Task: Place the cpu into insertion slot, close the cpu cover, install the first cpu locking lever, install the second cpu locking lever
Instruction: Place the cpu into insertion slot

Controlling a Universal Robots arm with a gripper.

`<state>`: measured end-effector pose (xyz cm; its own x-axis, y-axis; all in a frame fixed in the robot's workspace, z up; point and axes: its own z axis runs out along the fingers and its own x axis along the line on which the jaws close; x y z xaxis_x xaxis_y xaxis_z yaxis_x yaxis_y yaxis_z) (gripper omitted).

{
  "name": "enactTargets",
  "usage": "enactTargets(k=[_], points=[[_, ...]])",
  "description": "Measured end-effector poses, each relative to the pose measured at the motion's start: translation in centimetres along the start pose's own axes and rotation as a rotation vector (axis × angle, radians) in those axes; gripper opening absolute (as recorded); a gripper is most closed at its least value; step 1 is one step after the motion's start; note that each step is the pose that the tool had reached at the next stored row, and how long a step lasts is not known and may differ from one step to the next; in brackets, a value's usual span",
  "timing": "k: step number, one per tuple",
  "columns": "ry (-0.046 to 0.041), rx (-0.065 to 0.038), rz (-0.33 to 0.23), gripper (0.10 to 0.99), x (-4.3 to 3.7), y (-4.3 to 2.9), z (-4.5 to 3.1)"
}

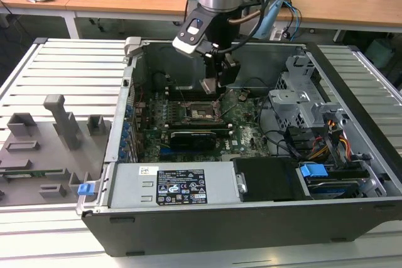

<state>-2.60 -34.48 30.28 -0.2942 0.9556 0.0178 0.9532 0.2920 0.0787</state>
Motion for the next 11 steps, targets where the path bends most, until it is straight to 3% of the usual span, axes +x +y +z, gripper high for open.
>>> enactTargets(k=[3,11], points=[[-0.0004,0.001,0.004,0.537,0.1,0.0,0.41],[-0.009,0.0,0.094,0.537,0.62,-0.3,2.4]])
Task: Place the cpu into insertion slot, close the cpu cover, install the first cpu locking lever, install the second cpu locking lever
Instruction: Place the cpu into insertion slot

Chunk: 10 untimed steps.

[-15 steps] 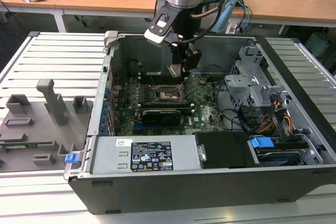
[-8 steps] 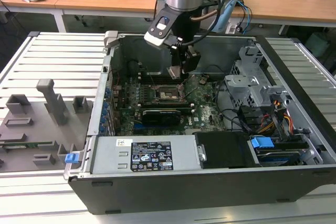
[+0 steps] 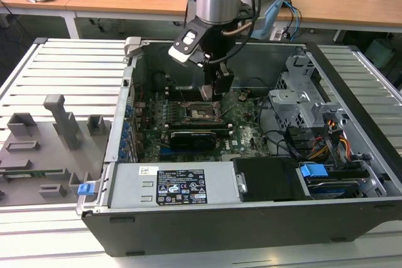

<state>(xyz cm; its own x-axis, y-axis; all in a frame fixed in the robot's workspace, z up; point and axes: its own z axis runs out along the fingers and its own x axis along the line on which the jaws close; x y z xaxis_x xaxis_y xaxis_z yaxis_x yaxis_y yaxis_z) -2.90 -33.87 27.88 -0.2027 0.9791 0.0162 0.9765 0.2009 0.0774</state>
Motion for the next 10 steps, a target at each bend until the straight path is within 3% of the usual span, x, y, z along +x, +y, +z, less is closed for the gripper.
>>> enactTargets(k=[7,10], points=[[-0.0023,-0.001,0.028,0.537,0.17,-0.69,0.5],[-0.0057,-0.001,0.072,0.537,0.17,-0.7,0.66]])
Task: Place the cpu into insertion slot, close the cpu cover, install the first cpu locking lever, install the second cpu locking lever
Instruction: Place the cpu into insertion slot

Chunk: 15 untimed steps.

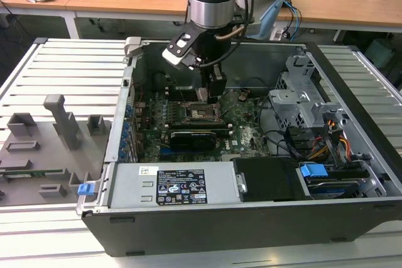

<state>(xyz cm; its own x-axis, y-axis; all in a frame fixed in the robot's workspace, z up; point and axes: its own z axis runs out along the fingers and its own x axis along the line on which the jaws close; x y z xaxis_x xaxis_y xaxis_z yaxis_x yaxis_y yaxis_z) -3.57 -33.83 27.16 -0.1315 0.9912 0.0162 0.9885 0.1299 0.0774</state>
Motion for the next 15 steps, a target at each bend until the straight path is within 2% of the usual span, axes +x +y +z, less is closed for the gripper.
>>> enactTargets(k=[6,15], points=[[-0.0088,-0.002,0.109,0.537,0.02,-0.12,0.53],[-0.0103,-0.001,0.119,0.537,0.9,-0.82,2.59]])
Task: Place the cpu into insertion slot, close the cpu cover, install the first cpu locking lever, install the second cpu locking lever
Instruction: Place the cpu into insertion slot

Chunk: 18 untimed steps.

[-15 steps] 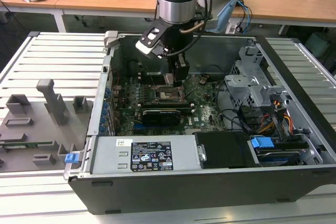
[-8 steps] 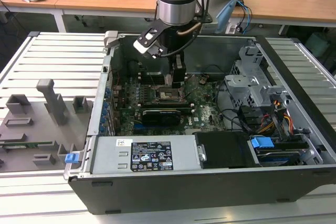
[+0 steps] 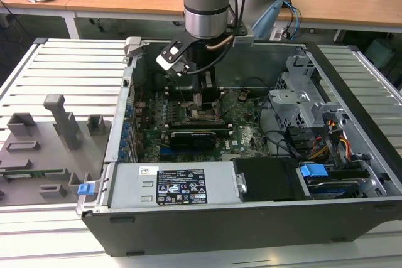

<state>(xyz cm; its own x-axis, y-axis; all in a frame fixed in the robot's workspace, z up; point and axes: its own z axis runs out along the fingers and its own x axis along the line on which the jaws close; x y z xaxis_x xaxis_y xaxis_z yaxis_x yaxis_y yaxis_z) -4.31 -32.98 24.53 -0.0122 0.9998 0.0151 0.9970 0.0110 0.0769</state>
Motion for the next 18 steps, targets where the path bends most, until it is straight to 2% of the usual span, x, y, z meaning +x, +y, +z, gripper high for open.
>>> enactTargets(k=[4,7,10,12,18], points=[[0.0003,0.0,-0.006,0.537,0.03,-0.13,0.81],[-0.0043,0.0,-0.007,0.537,0.34,-0.26,1.27],[-0.0099,0.0,-0.007,0.537,1.23,-0.36,2.25],[-0.014,0.001,-0.007,0.537,1.35,-0.42,2.94],[-0.0227,0.001,0.009,0.537,1.55,-0.49,3.89]])
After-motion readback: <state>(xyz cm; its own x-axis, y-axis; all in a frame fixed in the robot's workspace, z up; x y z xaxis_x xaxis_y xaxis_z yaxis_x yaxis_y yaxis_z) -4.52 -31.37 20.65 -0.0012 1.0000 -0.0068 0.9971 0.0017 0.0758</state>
